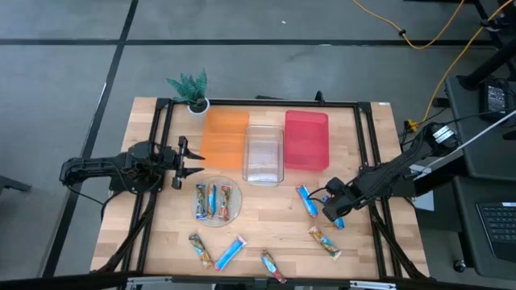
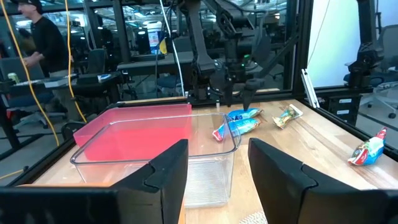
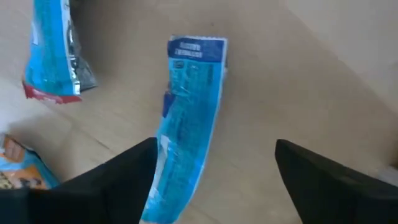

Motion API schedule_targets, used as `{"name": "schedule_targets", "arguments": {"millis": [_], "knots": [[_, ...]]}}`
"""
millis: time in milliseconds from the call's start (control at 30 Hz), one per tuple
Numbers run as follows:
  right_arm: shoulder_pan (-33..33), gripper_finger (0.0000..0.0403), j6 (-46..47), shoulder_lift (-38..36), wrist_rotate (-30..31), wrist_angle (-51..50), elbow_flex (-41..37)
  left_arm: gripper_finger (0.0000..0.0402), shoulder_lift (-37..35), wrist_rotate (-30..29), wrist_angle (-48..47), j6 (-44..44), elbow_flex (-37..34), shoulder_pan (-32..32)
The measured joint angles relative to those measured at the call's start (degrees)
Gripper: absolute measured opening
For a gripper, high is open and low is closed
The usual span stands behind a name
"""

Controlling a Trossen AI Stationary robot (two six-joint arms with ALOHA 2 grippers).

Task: Pick and place Granola Bars by type
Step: Put the right blue granola bar into the transparent bin

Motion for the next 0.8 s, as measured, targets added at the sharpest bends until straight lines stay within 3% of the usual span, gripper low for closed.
{"name": "schedule_targets", "arguments": {"millis": [200,400,533,800], "knots": [[0.0,0.0331,0.0,2.1,0.0,7.1,-2.8,0.0164,0.0,0.0,0.0,0.0,0.0,0.0],[0.0,0.0321,-0.1,3.2,0.0,7.9,-4.3,0.0162,0.0,0.0,0.0,0.0,0.0,0.0],[0.0,0.0278,-0.2,2.8,0.2,7.3,-4.3,0.0162,0.0,0.0,0.0,0.0,0.0,0.0],[-0.1,0.0156,-0.9,2.9,0.4,7.9,-3.7,0.0162,0.0,0.0,0.0,0.0,0.0,0.0]]}}
